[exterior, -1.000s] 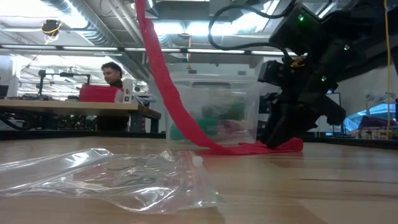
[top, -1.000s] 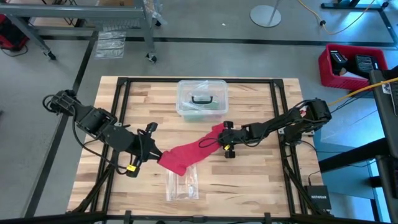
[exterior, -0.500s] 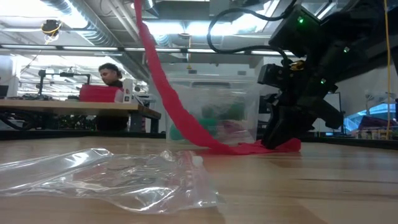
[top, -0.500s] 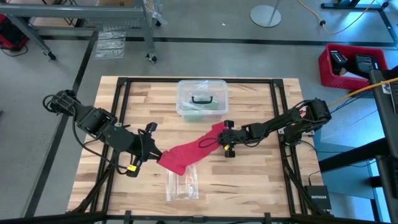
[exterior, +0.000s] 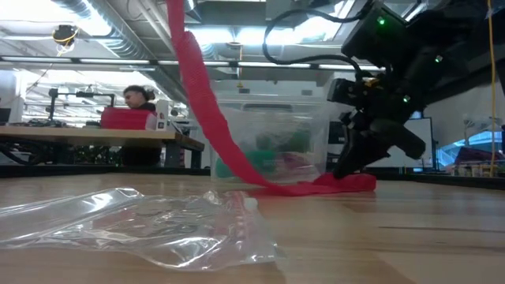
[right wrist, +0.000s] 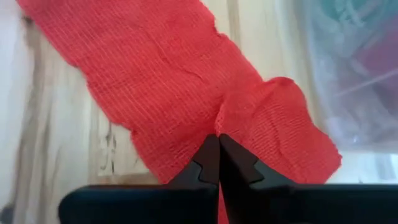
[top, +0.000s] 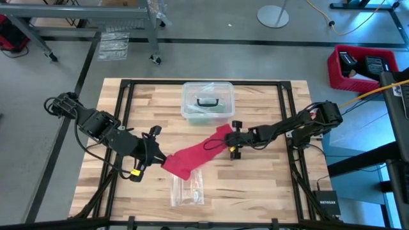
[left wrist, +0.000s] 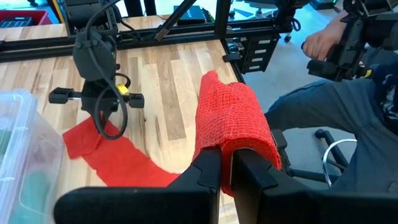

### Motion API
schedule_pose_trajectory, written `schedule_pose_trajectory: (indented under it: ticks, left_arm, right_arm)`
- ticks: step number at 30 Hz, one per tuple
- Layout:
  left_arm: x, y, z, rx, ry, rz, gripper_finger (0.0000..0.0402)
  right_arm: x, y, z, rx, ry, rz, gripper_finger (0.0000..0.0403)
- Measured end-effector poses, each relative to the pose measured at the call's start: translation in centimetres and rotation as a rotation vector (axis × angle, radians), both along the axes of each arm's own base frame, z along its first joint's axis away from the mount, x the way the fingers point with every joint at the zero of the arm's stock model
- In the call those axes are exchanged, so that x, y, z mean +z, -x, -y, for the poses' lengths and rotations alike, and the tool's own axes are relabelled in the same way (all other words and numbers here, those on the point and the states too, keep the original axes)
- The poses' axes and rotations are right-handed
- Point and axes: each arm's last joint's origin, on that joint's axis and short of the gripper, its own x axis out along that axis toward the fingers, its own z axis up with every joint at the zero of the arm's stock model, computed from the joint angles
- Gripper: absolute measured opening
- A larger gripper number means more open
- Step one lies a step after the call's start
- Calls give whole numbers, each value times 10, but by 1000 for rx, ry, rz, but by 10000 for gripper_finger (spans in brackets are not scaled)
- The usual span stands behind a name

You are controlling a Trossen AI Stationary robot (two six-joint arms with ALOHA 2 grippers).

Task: Roll bandage
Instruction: Roll the red bandage

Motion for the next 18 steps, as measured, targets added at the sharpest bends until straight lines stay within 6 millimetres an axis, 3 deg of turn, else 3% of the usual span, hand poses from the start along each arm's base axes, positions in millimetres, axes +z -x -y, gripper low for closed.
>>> schedule_pose_trajectory:
  ticks: [7,13,18]
  left_arm:
    - [-3,3,1,15,13,-44,12]
    - [-8,8,2,45,42,-108,12]
    - [-8,11,7,40,65,-119,12]
  right_arm:
    - [28,9,3,-63,34,-18,3]
    - [63,41,9,-188,85,-16,2]
    - [80,72,15,-301,140,-56,2]
